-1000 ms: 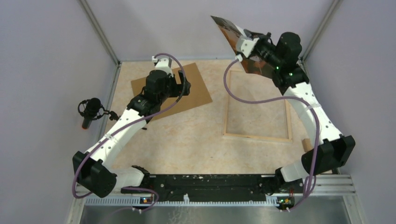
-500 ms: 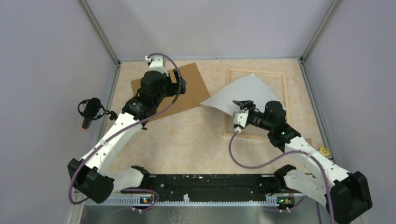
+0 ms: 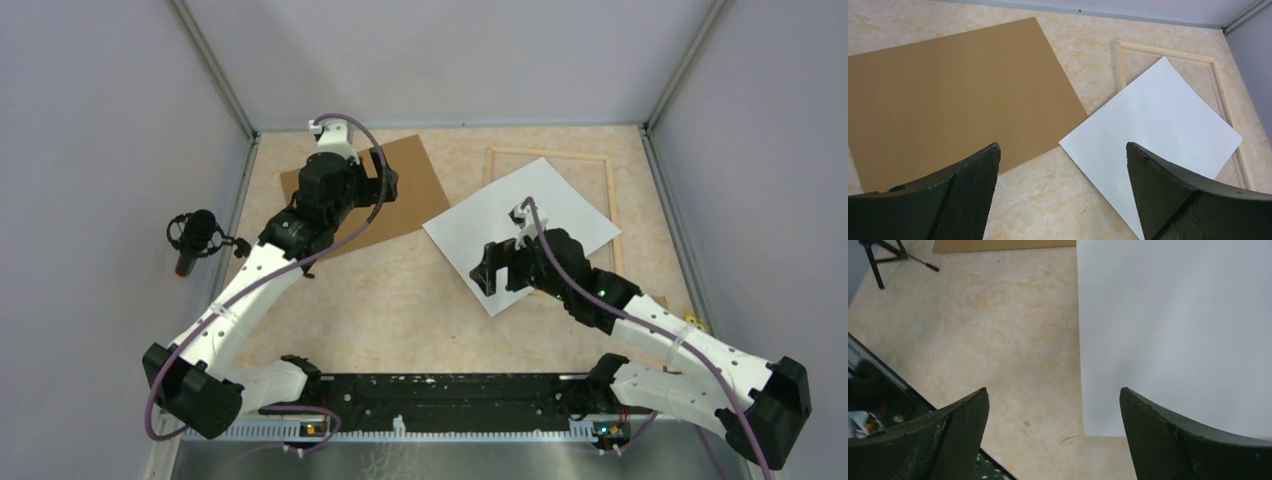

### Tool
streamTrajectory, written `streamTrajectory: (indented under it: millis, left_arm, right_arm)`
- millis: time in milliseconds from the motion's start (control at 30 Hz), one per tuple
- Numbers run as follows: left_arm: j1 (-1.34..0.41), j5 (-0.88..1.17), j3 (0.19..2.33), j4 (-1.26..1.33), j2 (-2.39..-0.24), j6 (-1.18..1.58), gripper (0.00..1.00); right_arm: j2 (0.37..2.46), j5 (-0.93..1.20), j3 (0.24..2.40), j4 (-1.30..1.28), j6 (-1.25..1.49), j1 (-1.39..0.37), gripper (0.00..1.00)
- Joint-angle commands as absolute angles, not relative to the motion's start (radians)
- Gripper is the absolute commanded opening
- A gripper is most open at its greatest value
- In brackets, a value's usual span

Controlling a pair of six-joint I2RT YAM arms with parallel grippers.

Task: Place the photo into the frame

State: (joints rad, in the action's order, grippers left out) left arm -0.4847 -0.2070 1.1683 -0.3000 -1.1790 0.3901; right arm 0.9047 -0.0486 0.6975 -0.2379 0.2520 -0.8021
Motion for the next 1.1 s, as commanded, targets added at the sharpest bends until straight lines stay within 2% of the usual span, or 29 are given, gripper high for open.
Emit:
streamTrajectory:
  millis: [0,167,400,533,667,867,1067]
  left_arm:
    - [-0.487,-0.191,1.187,-0.282,-1.184,0.386,0.98]
    - [-0.486,-0.180,1.184,-0.278,-1.192,0.388,0.98]
    - [-0.486,-0.177,1.175,-0.270,-1.199,0.387,0.98]
    - [-0.484,-0.157,1.175,-0.268,-1.212,0.392,0.98]
    - [-0.481,-0.142,1.171,-0.263,-1.221,0.398,0.98]
    - [-0.480,-0.148,1.168,-0.261,-1.221,0.396,0.98]
    - [-0.479,-0.141,1.164,-0.257,-1.228,0.397,0.98]
  right_arm:
    - [0.934,-0.178,0.752,-0.485,0.968,-0.808,0.99]
    - [0.923,-0.179,0.619,-0.394,1.279,-0.798,0.99]
    - [0.891,-0.216,0.386,-0.275,1.615,-0.794,0.81]
    - [0.937,-0.273,0.364,-0.249,1.608,-0.793,0.80]
    - [1.015,-0.277,0.303,-0.043,1.596,-0.788,0.79]
    - [1.091,-0.306,0.252,0.179,1.569,-0.788,0.64]
    - [1.057,-0.359,0.267,0.161,1.544,-0.788,0.51]
